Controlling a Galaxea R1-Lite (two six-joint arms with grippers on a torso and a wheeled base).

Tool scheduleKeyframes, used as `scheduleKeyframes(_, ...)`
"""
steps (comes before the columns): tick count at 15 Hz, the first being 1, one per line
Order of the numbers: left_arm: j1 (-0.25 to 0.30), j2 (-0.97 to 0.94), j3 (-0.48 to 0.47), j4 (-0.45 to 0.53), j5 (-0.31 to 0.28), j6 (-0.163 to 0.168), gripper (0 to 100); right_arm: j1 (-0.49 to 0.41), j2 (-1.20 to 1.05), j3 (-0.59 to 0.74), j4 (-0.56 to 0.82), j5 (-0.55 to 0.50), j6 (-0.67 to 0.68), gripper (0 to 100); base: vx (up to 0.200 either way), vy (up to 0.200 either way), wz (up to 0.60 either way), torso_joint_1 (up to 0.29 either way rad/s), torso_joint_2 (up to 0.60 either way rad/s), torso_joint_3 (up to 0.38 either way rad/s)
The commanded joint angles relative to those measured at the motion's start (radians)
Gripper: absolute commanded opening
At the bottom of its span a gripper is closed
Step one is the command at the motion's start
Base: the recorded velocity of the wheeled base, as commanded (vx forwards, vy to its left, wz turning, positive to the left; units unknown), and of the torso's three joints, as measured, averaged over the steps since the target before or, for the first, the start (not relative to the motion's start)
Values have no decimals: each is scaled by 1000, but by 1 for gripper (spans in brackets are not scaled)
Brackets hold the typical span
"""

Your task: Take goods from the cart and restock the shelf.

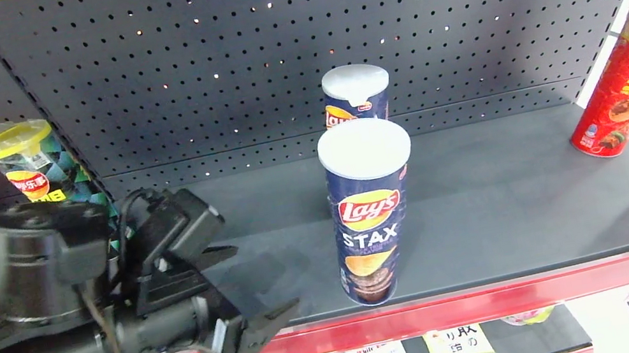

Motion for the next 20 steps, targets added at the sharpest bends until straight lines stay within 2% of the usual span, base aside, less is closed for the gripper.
scheduleKeyframes(1,6,-433,74,261,62,-3,100,0,-126,79,7,-1,-2,100,0,0,0,0,0,0)
scheduleKeyframes(2,8,-551,60,401,80,-3,100,-1,-168,99,27,-10,-2,100,0,0,0,0,0,0)
scheduleKeyframes(3,9,-579,55,436,85,-3,100,-3,-177,100,36,-16,-2,100,0,0,0,0,0,0)
scheduleKeyframes(4,34,-794,8,722,146,-10,100,-6,-240,90,117,-93,-2,100,0,0,0,0,0,0)
scheduleKeyframes(5,89,-918,-40,924,180,-43,100,-16,-267,74,168,-167,0,100,0,0,0,0,0,0)
scheduleKeyframes(6,161,-1005,-75,1090,189,-89,100,-30,-283,64,200,-225,1,100,0,0,0,0,0,0)
scheduleKeyframes(7,215,-1045,-92,1174,189,-112,100,-41,-290,60,215,-251,1,100,0,0,0,0,0,0)
scheduleKeyframes(8,348,-1114,-98,1275,189,-156,100,-78,-307,62,232,-268,4,100,0,0,0,0,0,0)
scheduleKeyframes(9,354,-1117,-97,1278,189,-159,100,-81,-307,62,234,-268,4,100,0,0,0,0,0,0)
scheduleKeyframes(10,492,-1169,-63,1309,189,-205,100,-182,-295,68,235,-268,35,100,0,0,0,0,0,0)
scheduleKeyframes(11,509,-1177,-55,1308,189,-208,100,-201,-290,70,235,-268,36,100,0,0,0,0,0,0)
scheduleKeyframes(12,561,-1223,-17,1306,189,-208,100,-280,-284,85,251,-268,43,100,0,0,0,0,0,0)
scheduleKeyframes(13,569,-1235,-3,1301,189,-208,100,-303,-289,91,260,-268,43,100,0,0,0,0,0,0)
scheduleKeyframes(14,595,-1303,58,1281,197,-210,100,-401,-350,143,295,-266,41,100,0,0,0,0,0,0)
scheduleKeyframes(15,612,-1326,78,1280,220,-210,100,-435,-384,174,304,-266,41,100,0,0,0,0,0,0)
scheduleKeyframes(16,652,-1357,117,1280,249,-216,100,-484,-447,217,326,-266,41,100,0,0,0,0,0,0)
scheduleKeyframes(17,666,-1372,132,1280,252,-221,100,-504,-478,232,341,-266,39,100,0,0,0,0,0,0)
scheduleKeyframes(18,666,-1372,149,1274,263,-248,100,-527,-544,264,372,-265,30,100,0,0,0,0,0,0)
scheduleKeyframes(19,666,-1377,166,1246,257,-256,100,-527,-542,271,367,-262,32,100,0,0,0,0,0,0)
scheduleKeyframes(20,646,-1400,212,1159,255,-256,100,-527,-542,275,363,-249,29,100,0,0,0,0,0,0)
